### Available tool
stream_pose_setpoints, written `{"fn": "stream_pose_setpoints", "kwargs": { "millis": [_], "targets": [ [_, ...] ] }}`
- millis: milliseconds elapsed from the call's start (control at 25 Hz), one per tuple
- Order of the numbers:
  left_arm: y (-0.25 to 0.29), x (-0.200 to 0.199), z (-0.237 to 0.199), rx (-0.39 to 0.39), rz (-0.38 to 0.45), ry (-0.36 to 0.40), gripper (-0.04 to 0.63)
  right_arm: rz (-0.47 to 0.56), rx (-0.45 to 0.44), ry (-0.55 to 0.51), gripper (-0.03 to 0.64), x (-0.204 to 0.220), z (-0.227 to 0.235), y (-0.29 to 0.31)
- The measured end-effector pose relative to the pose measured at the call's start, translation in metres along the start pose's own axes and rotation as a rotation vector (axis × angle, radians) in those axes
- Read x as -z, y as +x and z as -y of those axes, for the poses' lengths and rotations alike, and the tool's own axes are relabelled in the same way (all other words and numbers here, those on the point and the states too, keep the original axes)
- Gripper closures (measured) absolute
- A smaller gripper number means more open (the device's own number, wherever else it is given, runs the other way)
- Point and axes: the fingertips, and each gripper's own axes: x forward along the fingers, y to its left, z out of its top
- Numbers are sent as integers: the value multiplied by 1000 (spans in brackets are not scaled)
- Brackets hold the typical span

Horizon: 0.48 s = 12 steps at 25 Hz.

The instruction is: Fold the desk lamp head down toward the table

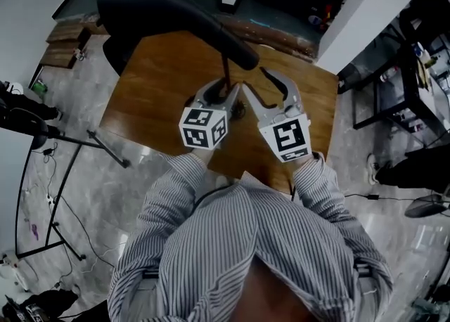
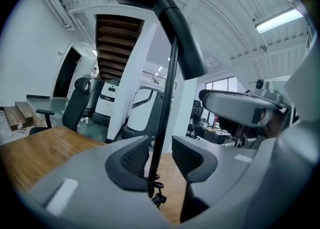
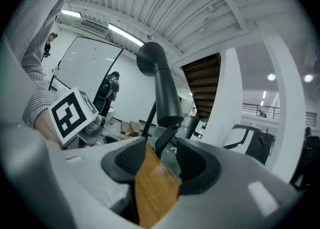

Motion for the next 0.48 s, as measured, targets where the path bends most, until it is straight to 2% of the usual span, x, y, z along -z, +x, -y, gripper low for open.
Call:
{"fn": "stream_pose_setpoints", "kwargs": {
  "millis": [120, 240, 480],
  "targets": [
    [8, -1, 0, 15, 7, -15, 452, 21, 34, -66, 415, -12, 12, 4],
    [11, -1, -2, 28, 10, -32, 517, 20, 40, -92, 383, -21, 14, 9],
    [13, 0, -1, 21, 2, 3, 526, 57, 37, -150, 379, -33, 12, 21]
  ]
}}
